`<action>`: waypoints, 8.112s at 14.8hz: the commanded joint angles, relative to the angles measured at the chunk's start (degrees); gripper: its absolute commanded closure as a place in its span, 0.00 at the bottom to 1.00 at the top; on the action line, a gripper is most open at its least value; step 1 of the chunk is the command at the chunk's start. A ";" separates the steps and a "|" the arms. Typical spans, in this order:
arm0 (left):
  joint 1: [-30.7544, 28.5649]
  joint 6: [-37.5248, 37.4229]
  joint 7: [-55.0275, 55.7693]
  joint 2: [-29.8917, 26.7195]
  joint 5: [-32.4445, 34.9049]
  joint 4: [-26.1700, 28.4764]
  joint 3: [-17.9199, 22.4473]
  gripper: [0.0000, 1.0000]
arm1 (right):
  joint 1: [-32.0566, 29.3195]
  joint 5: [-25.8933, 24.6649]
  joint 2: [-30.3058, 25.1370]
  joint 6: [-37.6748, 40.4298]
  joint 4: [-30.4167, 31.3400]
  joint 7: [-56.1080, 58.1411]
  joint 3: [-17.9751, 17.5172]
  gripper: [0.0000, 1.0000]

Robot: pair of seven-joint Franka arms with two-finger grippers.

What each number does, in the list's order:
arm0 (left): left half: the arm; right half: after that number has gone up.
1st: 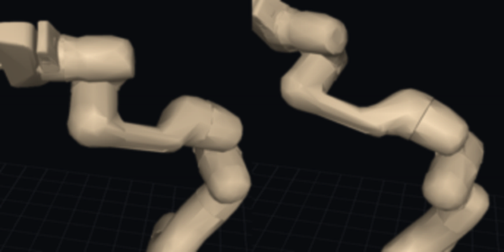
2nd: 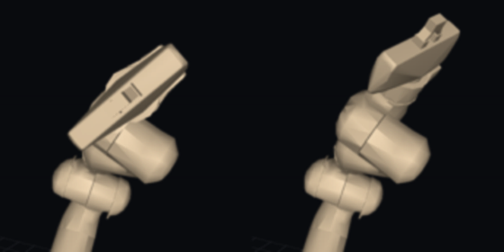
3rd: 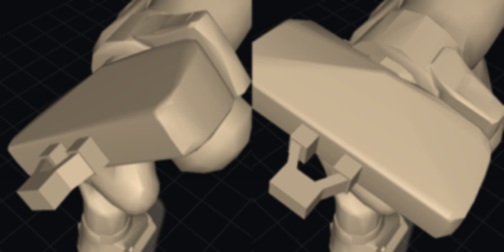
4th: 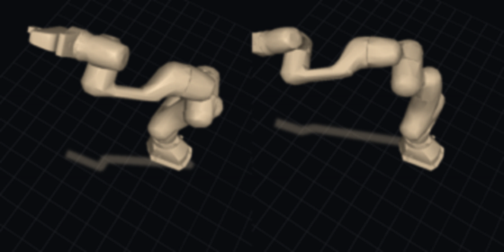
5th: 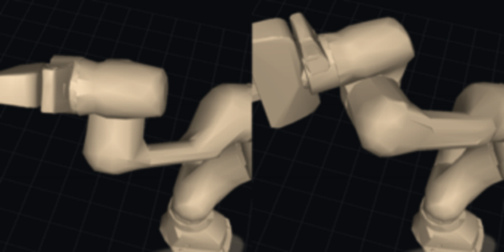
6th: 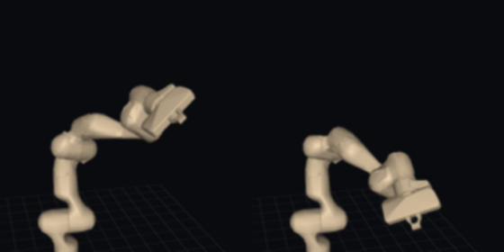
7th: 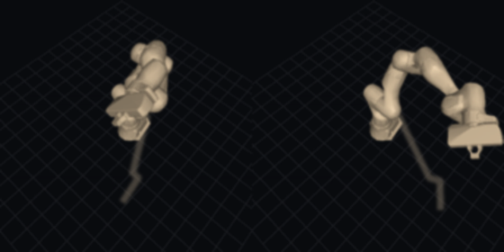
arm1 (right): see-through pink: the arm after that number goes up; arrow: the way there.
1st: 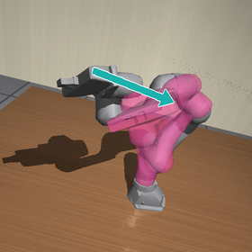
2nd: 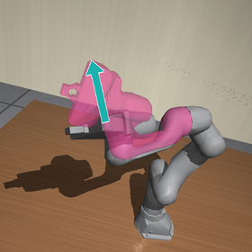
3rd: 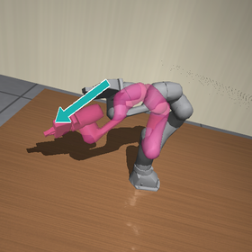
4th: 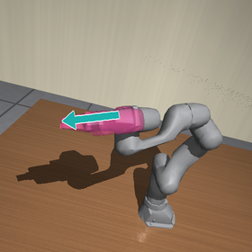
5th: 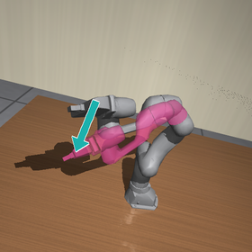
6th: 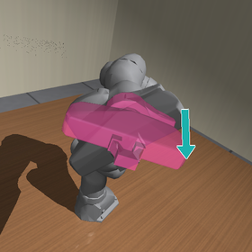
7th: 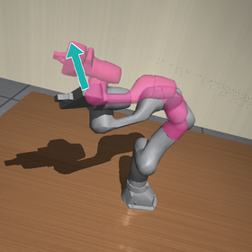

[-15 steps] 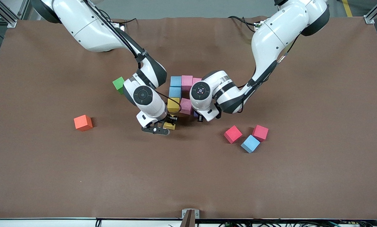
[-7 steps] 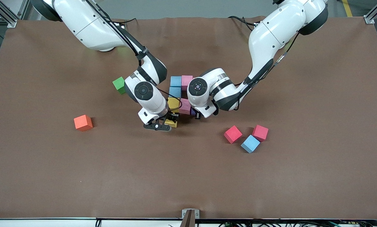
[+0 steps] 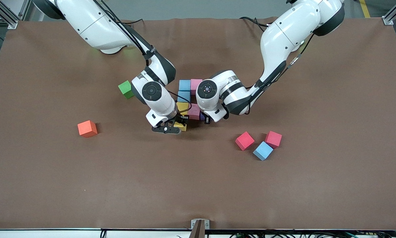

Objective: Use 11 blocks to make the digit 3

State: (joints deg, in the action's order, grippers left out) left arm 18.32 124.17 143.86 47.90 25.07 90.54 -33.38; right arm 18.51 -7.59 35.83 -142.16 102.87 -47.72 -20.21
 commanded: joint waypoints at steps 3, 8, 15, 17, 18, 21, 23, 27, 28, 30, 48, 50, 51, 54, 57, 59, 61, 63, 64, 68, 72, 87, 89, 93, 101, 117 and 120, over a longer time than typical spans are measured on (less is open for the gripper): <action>0.31 0.81 1.16 -1.05 0.85 4.11 0.77 0.70 | 0.38 -0.06 -2.43 -0.58 2.86 0.69 -0.10 0.96; 0.58 0.81 3.00 -0.87 0.77 4.73 0.77 0.70 | 0.65 -3.13 -2.17 -0.14 2.86 0.69 -0.10 0.96; 0.58 0.90 5.21 -0.79 0.50 5.17 0.68 0.70 | 0.65 -3.75 -1.90 -0.05 2.86 0.69 -0.10 0.96; 0.75 0.90 5.21 -0.79 0.33 5.17 0.68 0.70 | 0.91 -3.75 -1.90 -0.05 2.77 0.69 -0.10 0.96; 0.84 0.90 5.21 -0.79 0.33 5.17 0.68 0.70 | 0.91 -3.75 -1.82 -0.05 2.77 0.69 -0.10 0.96; 0.93 0.90 5.12 -0.70 0.41 5.17 0.68 0.69 | 1.09 -3.75 -1.64 -0.05 2.77 0.61 -0.10 0.95; 1.02 0.90 5.12 -0.70 0.41 5.17 0.68 0.69 | 1.09 -3.75 -1.64 -0.05 2.68 0.61 -0.10 0.95; 1.10 0.90 5.21 -0.61 -0.11 5.17 0.60 0.69 | 1.18 -3.75 -1.64 0.12 1.98 0.43 -0.10 0.00; 1.10 0.90 5.64 -0.61 -0.11 5.17 0.60 0.69 | 1.26 -3.75 -1.55 0.12 1.89 0.43 -0.10 0.00; 1.10 0.90 6.26 -0.61 -0.11 5.17 0.51 0.69 | 1.35 -3.75 -1.55 0.12 1.80 0.52 -0.10 0.00; 2.16 1.34 3.71 -0.61 2.08 5.17 0.77 0.59 | -8.66 -3.49 -10.85 2.86 9.25 0.78 -0.19 0.00; 1.90 1.34 3.71 -0.78 2.17 5.17 0.77 0.05 | -9.19 -3.31 -12.62 2.76 12.95 -0.44 -0.18 0.00; 1.81 1.34 3.71 -0.96 2.09 5.17 0.68 0.00 | -9.20 -3.31 -13.50 1.37 15.58 -2.27 -0.10 0.00; 1.28 0.81 3.71 -1.84 2.17 5.17 0.68 0.00 | -8.67 -3.31 -16.13 -3.39 22.18 -13.07 -0.10 0.00; 1.19 0.55 3.80 -3.16 2.08 5.08 0.60 0.00 | -8.32 -3.31 -18.59 -2.51 25.00 -18.81 -0.10 0.00; 1.10 0.55 3.80 -3.33 2.00 4.82 0.60 0.00 | -8.58 -3.31 -20.88 -2.42 27.37 -20.99 -0.10 0.00; 1.10 0.55 3.80 -3.33 1.91 4.56 0.59 0.00 | -8.14 -3.31 -22.73 -1.55 28.87 -28.36 -0.18 0.00; 1.02 0.46 3.80 -3.42 1.30 4.55 0.42 0.00 | -6.30 -3.31 -23.78 -1.37 30.10 -33.30 -0.18 0.00; 0.93 0.46 3.89 -3.42 1.12 4.55 0.33 0.00 | -5.86 -3.31 -23.87 -1.54 30.54 -35.15 -0.18 0.00; 1.02 0.81 4.33 -3.25 1.03 4.47 0.24 0.00 | -4.01 -3.31 -23.96 -2.77 33.00 -38.24 -0.18 0.00; 1.02 1.07 4.24 -3.33 -0.29 4.20 0.24 0.00 | -3.57 -3.31 -23.79 -6.02 35.55 -38.59 -0.18 0.00; 1.19 2.22 3.71 -2.72 0.41 1.48 0.51 0.00 | -3.83 -3.31 -20.63 -8.23 33.10 -40.69 0.17 1.00; 1.37 2.04 3.28 -3.33 0.41 2.09 0.42 0.00 | -5.32 -3.31 -19.66 -8.14 30.73 -43.41 0.17 1.00; 1.72 1.34 2.40 -4.65 0.15 3.41 0.07 0.00 | -5.77 -3.31 -16.59 -3.50 23.88 -46.15 0.25 1.00; -0.29 -6.30 -5.32 -12.38 -6.35 5.43 -2.13 0.00 | -4.10 -3.31 -11.32 0.55 14.65 -48.17 0.17 1.00; -13.13 -5.44 -40.49 -7.47 -5.65 -5.12 0.95 0.00 | -1.90 -3.84 -9.20 5.39 10.33 -49.32 0.25 1.00; -13.31 -3.15 -41.46 -5.97 -3.54 -4.24 0.95 0.00 | -2.51 -3.93 -9.98 9.25 10.24 -45.19 0.25 1.00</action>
State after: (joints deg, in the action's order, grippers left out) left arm 4.40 120.11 103.36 40.75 20.20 86.83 -32.80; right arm 16.68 -10.40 26.13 -135.50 113.80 -94.77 -19.68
